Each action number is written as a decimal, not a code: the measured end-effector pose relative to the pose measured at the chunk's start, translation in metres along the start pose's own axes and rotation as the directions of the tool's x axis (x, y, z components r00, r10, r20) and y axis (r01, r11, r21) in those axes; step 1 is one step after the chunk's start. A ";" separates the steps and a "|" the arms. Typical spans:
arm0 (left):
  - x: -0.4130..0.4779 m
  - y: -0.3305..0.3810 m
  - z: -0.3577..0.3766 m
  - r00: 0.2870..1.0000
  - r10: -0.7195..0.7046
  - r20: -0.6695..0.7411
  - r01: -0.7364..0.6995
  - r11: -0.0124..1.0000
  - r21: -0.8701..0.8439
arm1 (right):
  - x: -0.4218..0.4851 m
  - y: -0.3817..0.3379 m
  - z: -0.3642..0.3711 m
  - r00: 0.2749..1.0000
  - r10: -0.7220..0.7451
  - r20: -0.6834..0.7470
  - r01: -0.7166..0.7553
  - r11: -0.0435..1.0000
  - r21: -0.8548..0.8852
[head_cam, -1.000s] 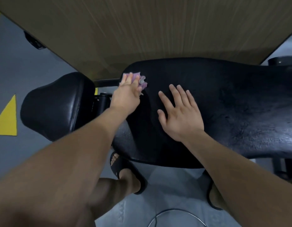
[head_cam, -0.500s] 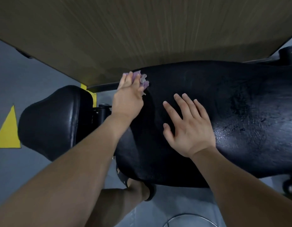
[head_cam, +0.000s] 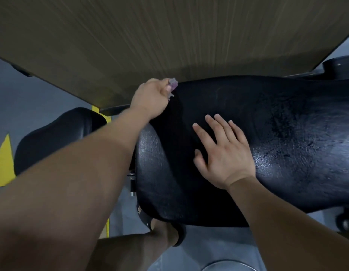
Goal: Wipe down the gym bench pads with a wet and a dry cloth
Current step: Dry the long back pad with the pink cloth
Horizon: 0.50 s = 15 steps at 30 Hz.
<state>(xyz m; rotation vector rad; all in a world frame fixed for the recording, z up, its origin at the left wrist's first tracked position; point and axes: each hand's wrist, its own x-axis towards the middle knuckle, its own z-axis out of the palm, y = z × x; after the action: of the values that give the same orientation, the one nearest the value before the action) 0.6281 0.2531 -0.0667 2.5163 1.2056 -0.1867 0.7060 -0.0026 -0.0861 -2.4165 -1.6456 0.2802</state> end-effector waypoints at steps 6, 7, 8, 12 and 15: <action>-0.012 -0.020 -0.001 1.000 -0.014 -0.007 0.013 0.990 -0.141 | -0.001 0.000 0.002 0.999 0.006 -0.032 -0.006 1.000 0.009; -0.019 -0.028 0.002 0.999 -0.042 -0.020 0.036 0.974 -0.224 | -0.001 -0.001 0.003 0.999 0.008 -0.041 -0.007 1.000 0.010; -0.028 -0.037 0.005 0.996 -0.084 -0.031 0.070 0.944 -0.323 | -0.001 -0.001 0.003 0.999 0.007 -0.048 -0.006 1.000 0.011; -0.069 -0.052 0.023 0.961 -0.275 -0.001 0.218 0.765 -0.606 | -0.002 -0.003 0.004 0.998 -0.001 -0.060 0.001 1.000 0.004; -0.099 -0.054 0.037 0.938 -0.346 -0.001 0.255 0.695 -0.672 | -0.002 -0.005 0.003 0.997 -0.006 -0.083 0.006 1.000 0.001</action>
<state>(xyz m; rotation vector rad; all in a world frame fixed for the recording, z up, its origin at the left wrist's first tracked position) 0.5244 0.1989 -0.0888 1.7133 1.4181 0.2955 0.7001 -0.0029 -0.0878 -2.3880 -1.6157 0.1777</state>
